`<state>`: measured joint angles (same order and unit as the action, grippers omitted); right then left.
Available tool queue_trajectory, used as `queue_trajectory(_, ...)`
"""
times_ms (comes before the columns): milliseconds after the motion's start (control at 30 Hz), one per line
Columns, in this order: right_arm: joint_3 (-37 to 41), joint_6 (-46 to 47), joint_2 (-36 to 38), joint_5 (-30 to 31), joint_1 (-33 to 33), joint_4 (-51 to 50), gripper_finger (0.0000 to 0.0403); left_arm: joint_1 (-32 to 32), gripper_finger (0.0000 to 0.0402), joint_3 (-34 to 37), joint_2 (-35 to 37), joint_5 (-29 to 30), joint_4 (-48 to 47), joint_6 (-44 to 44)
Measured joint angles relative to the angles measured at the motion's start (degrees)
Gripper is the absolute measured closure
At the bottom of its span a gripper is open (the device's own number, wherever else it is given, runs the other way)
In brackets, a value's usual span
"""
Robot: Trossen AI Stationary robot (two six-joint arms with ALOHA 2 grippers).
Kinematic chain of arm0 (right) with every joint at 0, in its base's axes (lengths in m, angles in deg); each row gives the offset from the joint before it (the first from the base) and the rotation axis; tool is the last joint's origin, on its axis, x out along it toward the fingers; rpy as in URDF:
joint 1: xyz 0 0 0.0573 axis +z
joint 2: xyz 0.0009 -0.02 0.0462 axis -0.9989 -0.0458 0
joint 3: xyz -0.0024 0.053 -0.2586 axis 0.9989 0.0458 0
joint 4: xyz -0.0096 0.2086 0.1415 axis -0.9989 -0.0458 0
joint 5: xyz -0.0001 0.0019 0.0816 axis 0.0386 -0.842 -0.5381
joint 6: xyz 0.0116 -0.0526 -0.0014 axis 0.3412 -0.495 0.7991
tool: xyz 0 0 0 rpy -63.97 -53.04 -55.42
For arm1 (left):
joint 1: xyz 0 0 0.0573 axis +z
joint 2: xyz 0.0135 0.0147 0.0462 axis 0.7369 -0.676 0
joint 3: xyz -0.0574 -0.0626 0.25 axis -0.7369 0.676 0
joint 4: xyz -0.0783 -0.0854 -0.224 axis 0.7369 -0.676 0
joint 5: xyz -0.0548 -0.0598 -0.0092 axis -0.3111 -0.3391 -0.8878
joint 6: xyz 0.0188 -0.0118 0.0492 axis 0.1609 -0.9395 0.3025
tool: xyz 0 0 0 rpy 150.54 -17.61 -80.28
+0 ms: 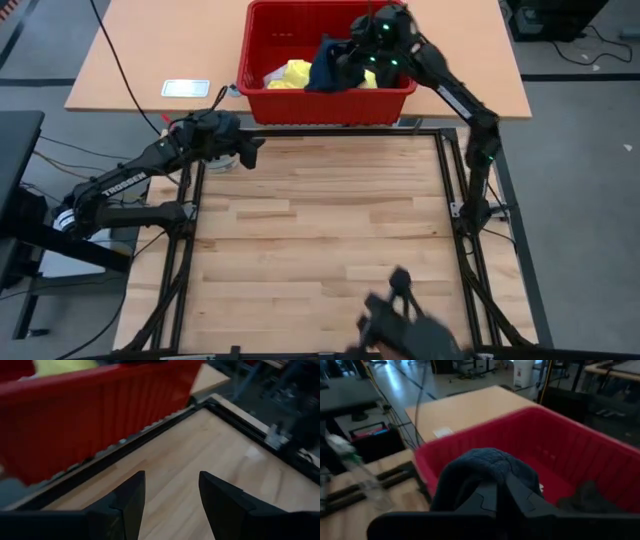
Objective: Fold laundry
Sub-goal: Remove the dark blue shorts from the red laundry bin
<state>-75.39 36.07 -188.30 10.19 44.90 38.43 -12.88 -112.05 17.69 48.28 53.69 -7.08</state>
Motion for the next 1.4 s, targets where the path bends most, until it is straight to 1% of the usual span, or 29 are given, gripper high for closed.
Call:
queue_trajectory(167,-0.1,4.1,7.2,7.6,8.0,-7.8,0.0390,-2.8,0.0212,0.0,3.6,-2.5,-0.1,3.2)
queue_trajectory(267,-0.1,9.3,11.1,10.7,13.8,-12.6,0.0390,-4.8,0.0212,0.0,5.5,-4.8,-0.4,4.4)
queue_trajectory(300,-0.1,11.5,12.3,10.9,15.8,-14.6,0.0390,-5.4,0.0212,0.0,5.9,-6.3,-0.5,4.4)
queue_trajectory(367,-0.1,16.6,14.3,11.0,19.6,-19.8,0.0390,-6.5,0.0212,0.0,6.5,-11.1,-0.6,4.7)
queue_trajectory(433,-0.1,21.7,15.4,11.3,23.7,-26.4,0.0390,-7.8,0.0212,0.0,6.5,-16.0,-1.5,5.4)
queue_trajectory(467,0.1,24.1,15.6,11.5,25.9,-29.2,0.0390,-8.6,0.0212,0.0,6.5,-17.3,-2.6,5.5)
queue_trajectory(600,1.4,32.5,15.2,13.7,35.1,-39.5,0.0390,-13.3,0.0212,0.0,6.3,-17.7,-8.0,4.8)
queue_trajectory(700,2.7,37.4,14.1,15.6,40.7,-44.2,0.0390,-17.3,0.0212,0.0,6.3,-16.9,-9.7,-1.2)
queue_trajectory(767,4.6,39.9,13.3,15.6,43.5,-45.0,0.0390,-20.3,0.0212,0.0,6.3,-16.7,-9.6,-5.1)
queue_trajectory(833,7.2,41.3,12.7,13.5,45.8,-44.6,0.0390,-24.1,0.0213,0.0,6.2,-14.5,-9.4,-8.3)
queue_trajectory(967,12.2,43.0,12.5,4.7,48.8,-43.8,0.0390,-33.7,0.0224,0.0,4.5,-3.9,-8.6,-15.8)
queue_trajectory(1100,17.6,42.9,12.3,-1.4,52.2,-42.5,0.0390,-43.6,0.0231,0.0,1.5,4.7,-4.9,-22.4)
queue_trajectory(1200,20.8,41.5,12.4,-6.1,53.9,-41.4,0.0388,-50.1,0.0232,0.0,-1.2,9.8,-1.8,-29.6)
queue_trajectory(1300,23.4,38.6,12.4,-10.4,54.8,-38.7,0.0386,-56.5,0.0233,0.0,-3.8,16.1,1.0,-35.1)
queue_trajectory(1400,26.5,33.8,12.5,-12.5,54.8,-35.6,0.0382,-61.2,0.0233,0.0,-6.7,22.0,2.0,-39.4)
